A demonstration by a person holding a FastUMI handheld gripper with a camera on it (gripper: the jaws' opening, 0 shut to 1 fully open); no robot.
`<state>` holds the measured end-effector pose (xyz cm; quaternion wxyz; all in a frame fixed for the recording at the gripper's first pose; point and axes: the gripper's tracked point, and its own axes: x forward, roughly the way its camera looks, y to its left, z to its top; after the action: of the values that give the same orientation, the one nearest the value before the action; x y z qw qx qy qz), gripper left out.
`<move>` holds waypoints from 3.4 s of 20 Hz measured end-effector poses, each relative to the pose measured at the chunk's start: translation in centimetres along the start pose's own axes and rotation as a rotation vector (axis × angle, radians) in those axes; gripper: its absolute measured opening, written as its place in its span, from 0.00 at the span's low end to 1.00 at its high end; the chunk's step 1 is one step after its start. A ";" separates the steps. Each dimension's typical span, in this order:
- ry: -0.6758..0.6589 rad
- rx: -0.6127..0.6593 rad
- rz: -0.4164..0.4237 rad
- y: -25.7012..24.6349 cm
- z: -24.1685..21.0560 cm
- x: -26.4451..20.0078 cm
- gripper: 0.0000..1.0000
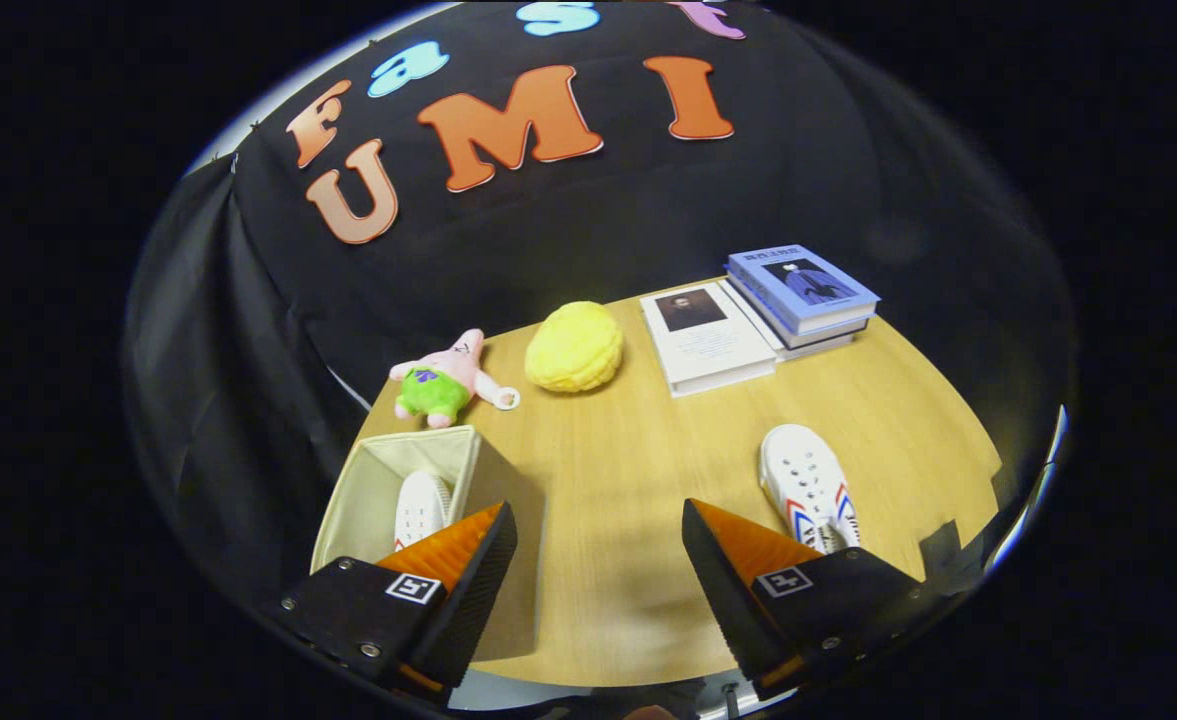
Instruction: Open the storage box then place both shoes into the box .Put the left shoe in first, then the right shoe, with the right side of both shoes facing outward in a uniform manner.
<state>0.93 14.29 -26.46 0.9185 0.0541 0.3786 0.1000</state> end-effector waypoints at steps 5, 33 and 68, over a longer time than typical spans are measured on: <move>-0.005 0.036 -0.094 -7.6 0.1 -0.4 0.99; 0.303 0.029 -0.214 -22.6 -10.4 8.7 0.60; 0.052 0.011 -0.013 5.4 -2.3 -0.2 0.00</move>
<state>-1.56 19.53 -27.02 0.9088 0.0540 0.4031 0.0931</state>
